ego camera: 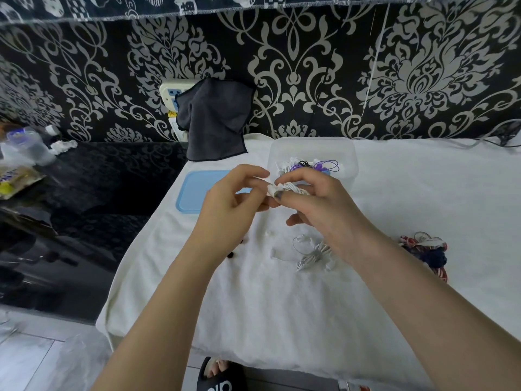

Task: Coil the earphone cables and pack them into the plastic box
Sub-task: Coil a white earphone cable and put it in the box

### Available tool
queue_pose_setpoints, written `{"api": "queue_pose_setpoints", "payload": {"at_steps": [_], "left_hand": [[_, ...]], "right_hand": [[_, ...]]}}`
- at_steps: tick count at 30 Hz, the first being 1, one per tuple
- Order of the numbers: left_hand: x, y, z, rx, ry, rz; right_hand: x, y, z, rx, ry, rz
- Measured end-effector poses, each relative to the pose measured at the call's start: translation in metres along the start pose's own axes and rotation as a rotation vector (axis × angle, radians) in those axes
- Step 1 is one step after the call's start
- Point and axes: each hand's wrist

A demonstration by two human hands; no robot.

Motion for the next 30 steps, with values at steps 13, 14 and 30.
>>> {"api": "queue_pose_setpoints", "payload": {"at_steps": [13, 14, 30], "left_hand": [[-0.005, 0.0, -0.001, -0.042, 0.015, -0.013], [-0.005, 0.0, -0.002, -0.055, 0.016, -0.016], [-0.028, 0.011, -0.051, -0.71, -0.073, -0.148]], "right_hand": [[-0.003, -0.004, 0.009, 0.13, -0.024, 0.035], [-0.004, -0.004, 0.009, 0.133, -0.026, 0.046], [-0.006, -0.012, 0.005, 0.164, 0.061, 0.038]]}}
Point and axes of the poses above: each hand's wrist, its own x-axis away from the middle knuckle, its own y-axis out of the palm, z = x × y, and after that the axes turned 15 degrees about -y, right-handed
